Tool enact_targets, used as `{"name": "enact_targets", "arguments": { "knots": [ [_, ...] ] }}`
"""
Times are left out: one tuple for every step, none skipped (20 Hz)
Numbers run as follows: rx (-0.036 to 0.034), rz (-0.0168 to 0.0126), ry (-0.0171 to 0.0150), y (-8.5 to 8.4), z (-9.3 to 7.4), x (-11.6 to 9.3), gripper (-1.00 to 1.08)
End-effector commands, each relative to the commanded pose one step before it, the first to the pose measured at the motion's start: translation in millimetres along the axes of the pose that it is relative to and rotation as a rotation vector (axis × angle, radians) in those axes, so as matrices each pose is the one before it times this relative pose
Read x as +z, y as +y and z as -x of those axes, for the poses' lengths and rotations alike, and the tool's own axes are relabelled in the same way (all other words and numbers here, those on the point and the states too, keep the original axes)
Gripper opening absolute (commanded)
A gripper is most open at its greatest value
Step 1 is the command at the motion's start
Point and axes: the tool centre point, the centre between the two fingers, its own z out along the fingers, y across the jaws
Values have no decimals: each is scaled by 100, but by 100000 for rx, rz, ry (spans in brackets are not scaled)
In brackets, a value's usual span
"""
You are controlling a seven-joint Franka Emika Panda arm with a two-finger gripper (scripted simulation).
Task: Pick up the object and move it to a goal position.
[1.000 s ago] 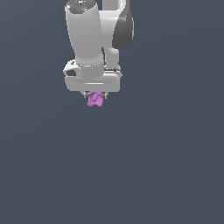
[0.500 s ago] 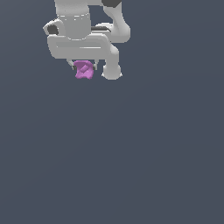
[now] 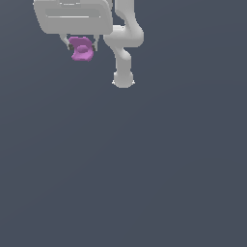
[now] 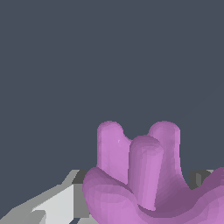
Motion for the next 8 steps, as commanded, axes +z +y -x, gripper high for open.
{"name": "enact_targets", "arguments": {
  "knots": [
    [-66, 55, -154, 391, 507, -1108, -100],
    [0, 0, 0, 132, 127, -324, -100],
    [0, 0, 0, 113, 103, -273, -100],
    [0, 0, 0, 93, 81, -222, -100],
    [0, 0, 0, 73, 61, -172, -100],
    [0, 0, 0, 53, 42, -122, -100],
    [-26, 64, -2, -11, 20, -79, -100],
    [0, 0, 0, 10, 8, -24, -100]
  ]
}}
